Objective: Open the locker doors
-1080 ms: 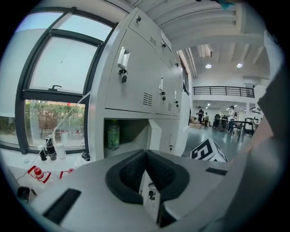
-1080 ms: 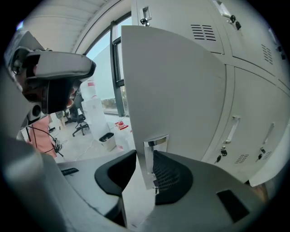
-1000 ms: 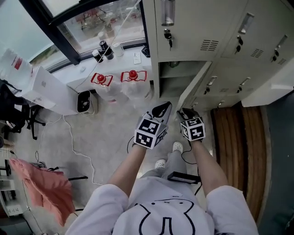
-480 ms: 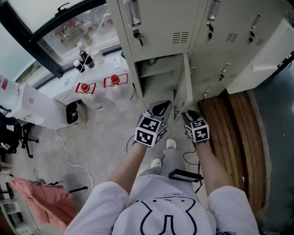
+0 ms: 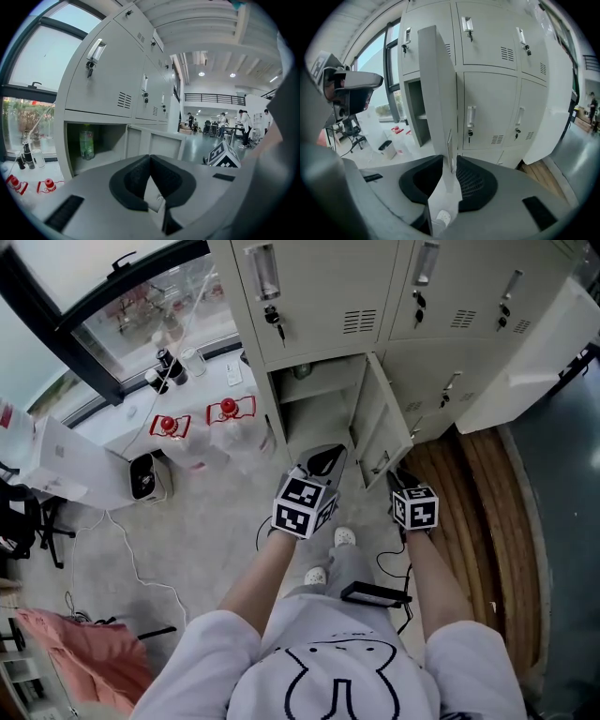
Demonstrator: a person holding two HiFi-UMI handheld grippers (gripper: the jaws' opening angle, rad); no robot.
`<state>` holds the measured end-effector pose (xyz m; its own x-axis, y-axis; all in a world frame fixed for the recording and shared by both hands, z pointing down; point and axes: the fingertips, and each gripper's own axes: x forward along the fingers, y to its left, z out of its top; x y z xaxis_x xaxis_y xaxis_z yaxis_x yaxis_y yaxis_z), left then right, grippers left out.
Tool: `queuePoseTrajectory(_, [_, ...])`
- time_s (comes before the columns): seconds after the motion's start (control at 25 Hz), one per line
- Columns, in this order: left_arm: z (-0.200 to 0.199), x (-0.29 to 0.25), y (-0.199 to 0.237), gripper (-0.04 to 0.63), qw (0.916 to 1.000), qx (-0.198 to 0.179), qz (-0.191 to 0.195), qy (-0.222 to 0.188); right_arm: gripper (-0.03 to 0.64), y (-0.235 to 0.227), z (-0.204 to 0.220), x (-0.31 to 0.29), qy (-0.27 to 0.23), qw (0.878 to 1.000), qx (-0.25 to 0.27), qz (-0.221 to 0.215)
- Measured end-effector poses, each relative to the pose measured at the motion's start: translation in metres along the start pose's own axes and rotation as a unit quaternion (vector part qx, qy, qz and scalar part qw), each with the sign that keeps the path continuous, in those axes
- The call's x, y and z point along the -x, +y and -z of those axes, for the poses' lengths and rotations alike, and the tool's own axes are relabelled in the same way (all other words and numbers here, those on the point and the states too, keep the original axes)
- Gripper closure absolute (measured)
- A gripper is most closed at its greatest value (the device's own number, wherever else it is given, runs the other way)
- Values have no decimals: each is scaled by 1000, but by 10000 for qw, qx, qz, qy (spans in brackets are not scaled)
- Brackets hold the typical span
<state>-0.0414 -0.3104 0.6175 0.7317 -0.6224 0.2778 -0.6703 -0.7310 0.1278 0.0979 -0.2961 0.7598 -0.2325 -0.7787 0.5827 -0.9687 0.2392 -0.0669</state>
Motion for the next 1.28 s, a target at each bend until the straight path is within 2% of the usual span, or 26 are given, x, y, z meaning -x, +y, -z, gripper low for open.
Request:
queuePoseTrajectory(0.2, [-14,16,6,575,9999,-15,-60,-100,525,-2,-27,32,-412,9989,-203,109])
queuePoseTrajectory(0.36, [-43,29,11,575,9993,-161,-63,-319,525,0,-72,73,-1054,9938,-272,238])
queuePoseTrajectory(0.52, [-72,41,8,575,9981,-368,10,-498,528,11,-122,120,-1775,9835,-40,343])
queuePoseTrajectory(0.64, [-96,49,9,575,9972,-400,29,-625,528,32,-168,146,-2211,9747,288,164])
queuePoseTrajectory(0.84, [-165,57,9,575,9911,-700,15,-1130,528,74,-263,184,-2808,9540,1025,-249])
queuePoseTrajectory(1.12, [-257,79,6,575,9774,-1199,-118,-1738,544,130,-371,230,-3503,9193,1608,-795])
queuePoseTrajectory(1.28, [-302,94,15,575,9683,-1403,-297,-2047,567,152,-424,254,-3902,8957,1913,-945])
